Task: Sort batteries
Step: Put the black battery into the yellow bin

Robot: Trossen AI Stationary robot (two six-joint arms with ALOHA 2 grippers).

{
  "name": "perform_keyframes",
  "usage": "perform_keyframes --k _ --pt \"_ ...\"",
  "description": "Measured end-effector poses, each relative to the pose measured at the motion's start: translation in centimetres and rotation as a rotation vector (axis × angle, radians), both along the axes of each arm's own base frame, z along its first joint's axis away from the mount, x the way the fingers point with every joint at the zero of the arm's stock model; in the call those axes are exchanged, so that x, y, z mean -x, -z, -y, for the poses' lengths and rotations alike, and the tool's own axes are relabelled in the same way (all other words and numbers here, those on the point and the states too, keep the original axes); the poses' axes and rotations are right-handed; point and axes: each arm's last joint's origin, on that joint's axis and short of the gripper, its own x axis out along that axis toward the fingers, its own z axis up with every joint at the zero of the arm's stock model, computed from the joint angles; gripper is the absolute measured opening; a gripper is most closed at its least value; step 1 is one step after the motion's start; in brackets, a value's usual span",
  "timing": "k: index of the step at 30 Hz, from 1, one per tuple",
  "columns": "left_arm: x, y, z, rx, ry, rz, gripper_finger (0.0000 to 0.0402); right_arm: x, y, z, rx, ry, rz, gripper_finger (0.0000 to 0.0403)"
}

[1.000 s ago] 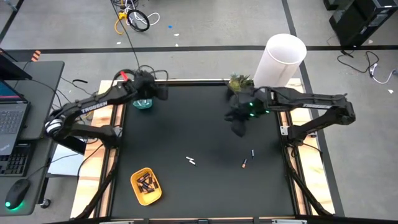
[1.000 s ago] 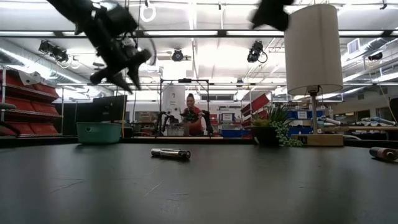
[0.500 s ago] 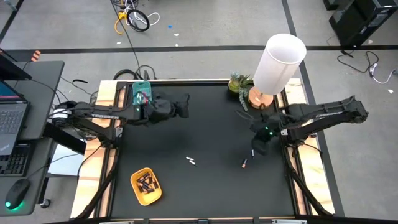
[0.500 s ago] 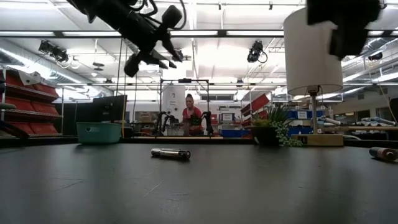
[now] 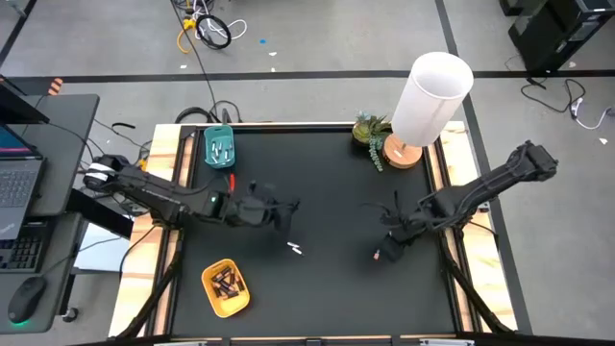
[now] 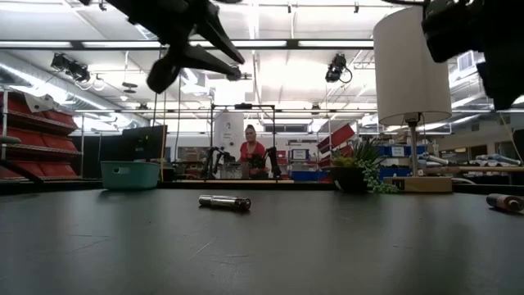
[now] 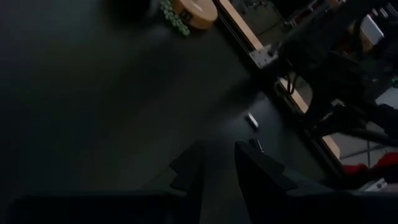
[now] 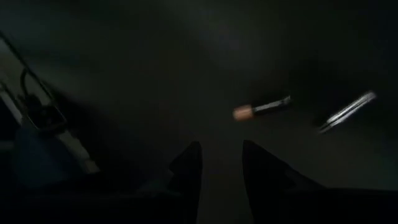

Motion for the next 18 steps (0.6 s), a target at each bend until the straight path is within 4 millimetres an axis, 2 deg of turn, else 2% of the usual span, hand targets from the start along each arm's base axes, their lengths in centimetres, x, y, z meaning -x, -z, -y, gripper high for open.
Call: perform_keyframes --k 6,10,15,18 --pt "0.6 0.0 2.1 -0.054 0.004 -0.066 0.0103 -1.8 2.6 -2.3 -0.069 0.147 -0.113 0.0103" --pt "0.5 -1.4 2.9 -0.083 0.020 -0.127 0.0103 -2.0 4.2 -3.5 -0.067 0.229 -0.199 0.0103" --pt "0.6 -2.8 3.1 -0.179 0.033 -0.168 0.0103 -2.3 5.1 -3.9 -0.009 0.319 -0.205 0.0103" --pt "0.4 -3.3 3.0 -0.194 0.032 -0.154 0.0103 -2.6 5.7 -3.8 0.025 0.292 -0.203 0.0109"
